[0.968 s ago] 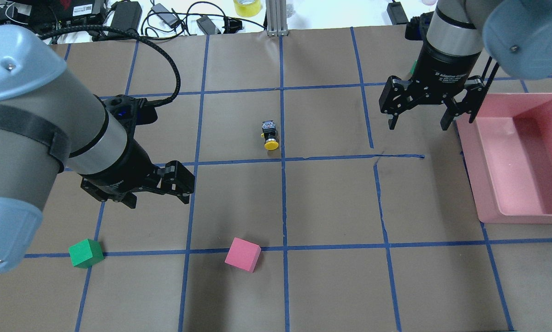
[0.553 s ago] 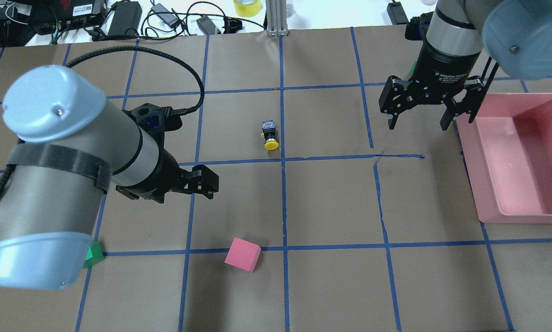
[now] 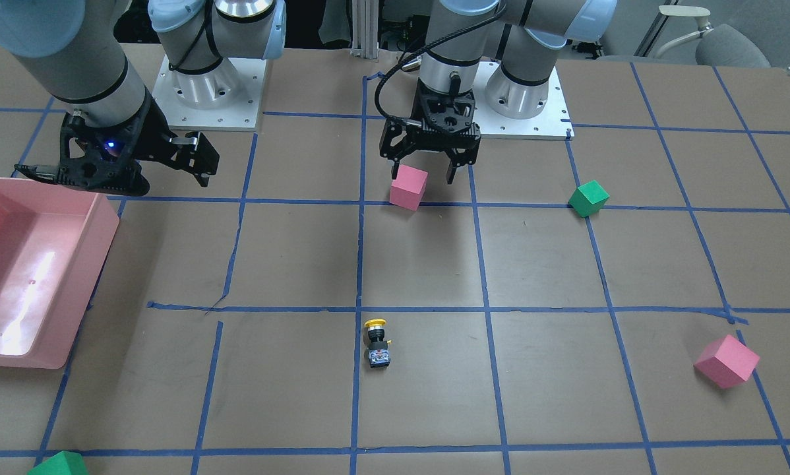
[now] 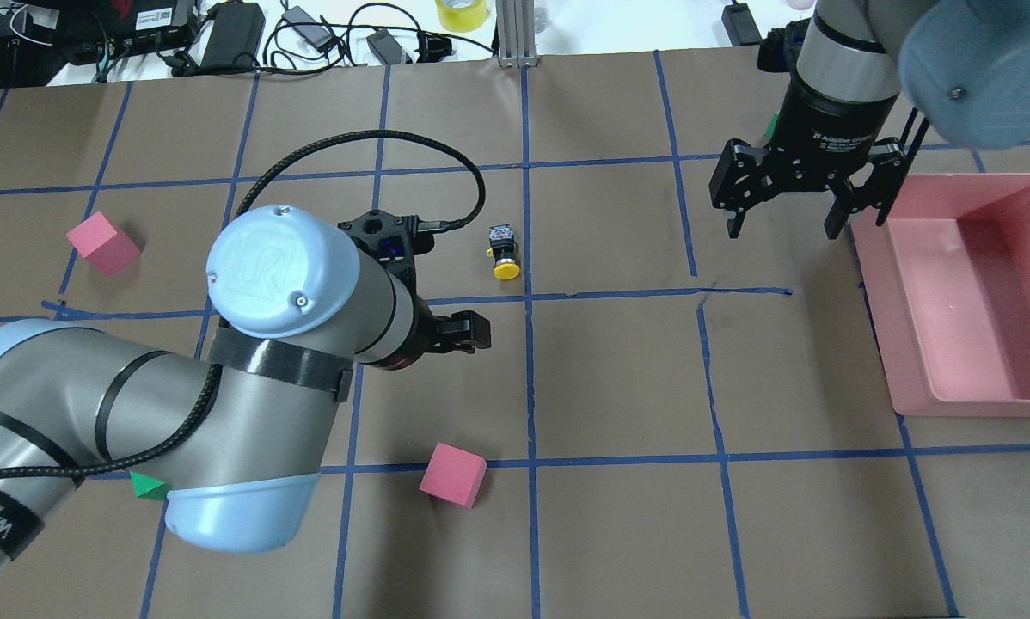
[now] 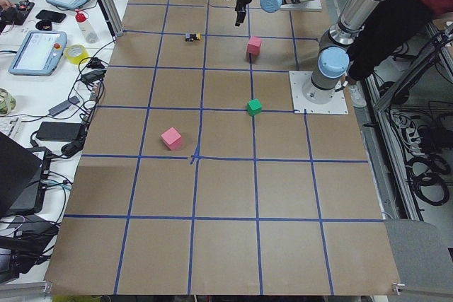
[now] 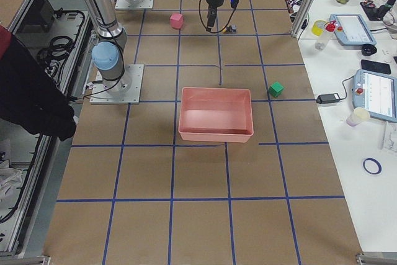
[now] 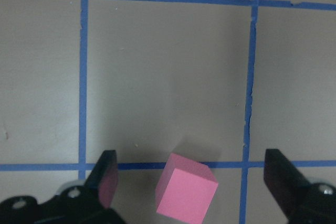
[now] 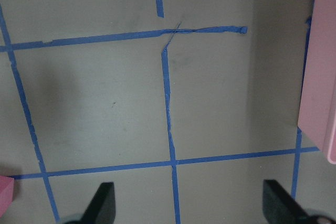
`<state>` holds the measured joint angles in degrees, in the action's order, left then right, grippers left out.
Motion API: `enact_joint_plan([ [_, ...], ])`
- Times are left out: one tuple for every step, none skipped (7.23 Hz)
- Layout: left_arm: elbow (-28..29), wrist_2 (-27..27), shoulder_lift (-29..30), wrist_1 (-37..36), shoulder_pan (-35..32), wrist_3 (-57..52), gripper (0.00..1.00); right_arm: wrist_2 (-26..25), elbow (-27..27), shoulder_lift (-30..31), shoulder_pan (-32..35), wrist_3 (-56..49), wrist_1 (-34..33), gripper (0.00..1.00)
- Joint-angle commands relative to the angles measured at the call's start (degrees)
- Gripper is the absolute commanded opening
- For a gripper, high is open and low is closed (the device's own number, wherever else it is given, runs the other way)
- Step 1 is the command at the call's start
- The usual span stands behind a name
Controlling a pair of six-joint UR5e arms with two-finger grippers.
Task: Align button upright
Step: 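Move the left gripper over the button lying on its side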
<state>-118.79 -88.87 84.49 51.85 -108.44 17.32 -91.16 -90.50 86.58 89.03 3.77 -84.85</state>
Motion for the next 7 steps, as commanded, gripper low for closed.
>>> enact_joint_plan([
  [10.19, -0.25, 2.78, 2.09, -0.55, -4.57, 1.0, 0.2, 0.06, 0.08, 0.0, 0.01, -0.14, 1.0],
  [11.98, 0.01, 3.83, 2.81, -0.63, -4.06, 1.0, 0.29, 0.06, -0.01, 0.0, 0.71, -1.36, 1.0],
  [11.39, -0.16, 4.28, 2.38, -1.33, -2.48, 1.0, 0.2, 0.15, 0.08, -0.08, 0.1, -2.07, 1.0],
  [10.43, -0.25, 4.37, 1.59, -1.68, 2.32, 1.0, 0.02, 0.93, 0.08, -0.17, 0.1, -2.16, 1.0],
  [8.5, -0.42, 4.55, -2.94, -3.08, 5.93, 1.0, -0.06, 1.55, 0.08, -0.17, 0.1, -2.34, 1.0],
  [5.18, -5.12, 5.24, -8.12, -5.44, 13.8, 1.0, -0.07, 1.47, -0.01, -0.09, 0.18, -2.08, 1.0],
  [2.45, -8.74, 7.08, -14.96, -8.25, 19.97, 1.0, 0.11, 1.64, 0.16, -0.09, 0.1, -1.99, 1.0],
])
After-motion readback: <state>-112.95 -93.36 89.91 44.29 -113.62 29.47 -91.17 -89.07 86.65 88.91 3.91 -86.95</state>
